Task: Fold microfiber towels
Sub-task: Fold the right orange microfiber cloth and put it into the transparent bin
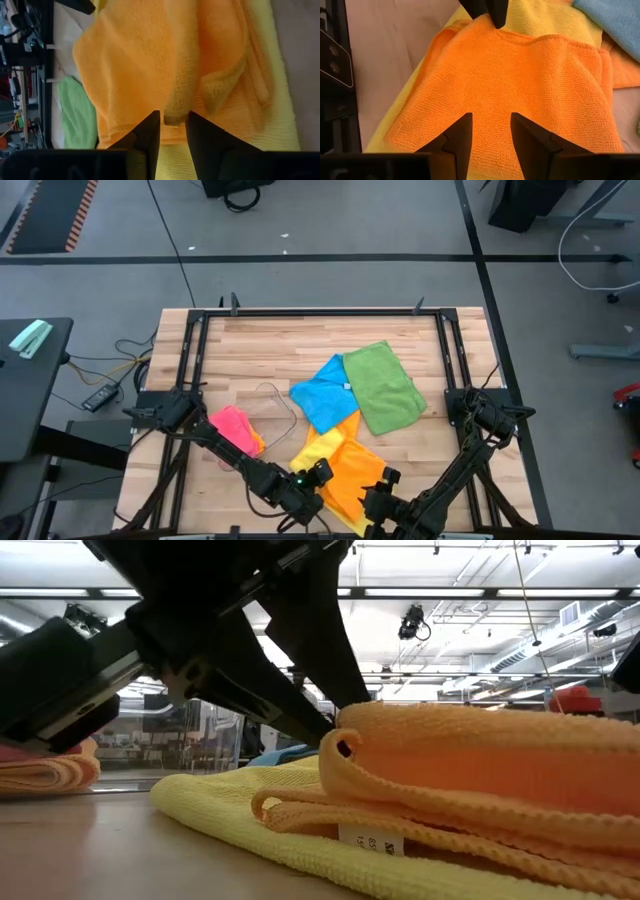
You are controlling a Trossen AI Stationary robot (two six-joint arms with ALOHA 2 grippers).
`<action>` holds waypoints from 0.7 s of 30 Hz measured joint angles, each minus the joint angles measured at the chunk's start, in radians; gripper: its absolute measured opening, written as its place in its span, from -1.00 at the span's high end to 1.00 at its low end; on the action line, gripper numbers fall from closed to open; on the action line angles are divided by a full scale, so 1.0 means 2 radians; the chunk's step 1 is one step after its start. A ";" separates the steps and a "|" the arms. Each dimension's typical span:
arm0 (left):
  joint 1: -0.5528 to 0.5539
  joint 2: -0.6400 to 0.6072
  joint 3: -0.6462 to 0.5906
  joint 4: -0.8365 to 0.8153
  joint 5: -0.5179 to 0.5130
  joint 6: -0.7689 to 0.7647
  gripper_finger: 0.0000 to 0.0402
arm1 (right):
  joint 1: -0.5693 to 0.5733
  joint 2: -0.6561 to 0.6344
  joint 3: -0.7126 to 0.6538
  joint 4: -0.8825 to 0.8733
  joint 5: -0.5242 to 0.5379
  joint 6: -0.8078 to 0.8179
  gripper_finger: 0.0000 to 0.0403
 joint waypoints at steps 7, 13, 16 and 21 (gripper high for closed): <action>0.004 0.000 0.000 0.010 0.000 0.003 0.50 | 0.000 0.000 0.000 0.000 0.000 -0.001 0.29; 0.003 0.000 0.000 0.034 0.009 0.009 0.52 | 0.000 0.000 0.000 0.000 0.000 -0.001 0.29; 0.001 0.001 0.000 0.034 0.021 0.009 0.52 | 0.000 0.000 0.000 0.000 0.000 -0.001 0.29; -0.006 0.001 0.000 0.042 0.027 0.002 0.52 | 0.000 0.000 0.000 0.000 0.001 -0.001 0.29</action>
